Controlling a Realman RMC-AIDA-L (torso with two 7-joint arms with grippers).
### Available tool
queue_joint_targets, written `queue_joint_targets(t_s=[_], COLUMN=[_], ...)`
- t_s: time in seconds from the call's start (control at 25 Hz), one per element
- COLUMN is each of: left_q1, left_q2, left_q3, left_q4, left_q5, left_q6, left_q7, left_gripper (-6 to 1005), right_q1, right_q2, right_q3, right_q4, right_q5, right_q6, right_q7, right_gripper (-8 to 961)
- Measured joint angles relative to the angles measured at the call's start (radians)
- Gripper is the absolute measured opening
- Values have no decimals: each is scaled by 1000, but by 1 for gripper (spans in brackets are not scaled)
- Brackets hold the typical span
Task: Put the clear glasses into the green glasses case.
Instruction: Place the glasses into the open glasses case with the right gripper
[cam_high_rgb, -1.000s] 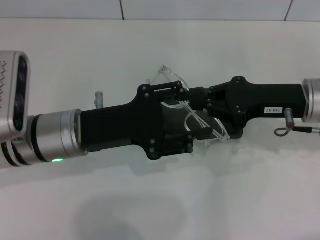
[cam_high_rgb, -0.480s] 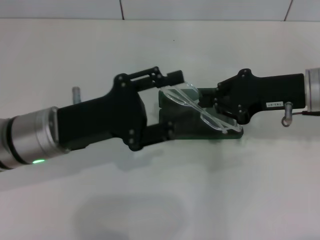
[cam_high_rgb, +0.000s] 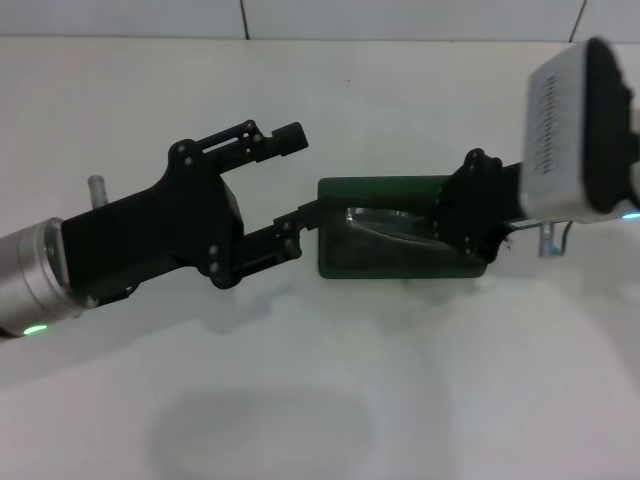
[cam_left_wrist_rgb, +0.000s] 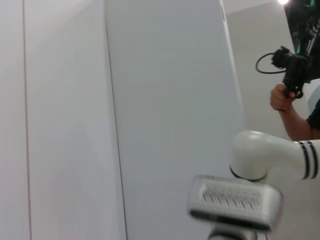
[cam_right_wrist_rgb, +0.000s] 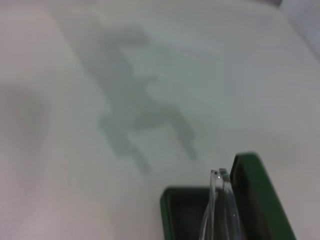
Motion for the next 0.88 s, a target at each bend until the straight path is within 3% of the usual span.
queue_joint_targets(t_s=[0.28,0.88], left_q1=[-5,-10], left_q2=[8,0], left_q3=[-1,-1], left_q4=[-3,-6], left_q5=[0,2], left_q6=[-2,-8], left_q7=[-1,4], left_gripper=[649,649], right_q1=[-2,-7], right_q2=[1,0], right_q3=[-199,-327], right_q4=[5,51], right_q5=[-116,-186], right_q6=[201,380], right_q7=[16,10], right_gripper=[65,69])
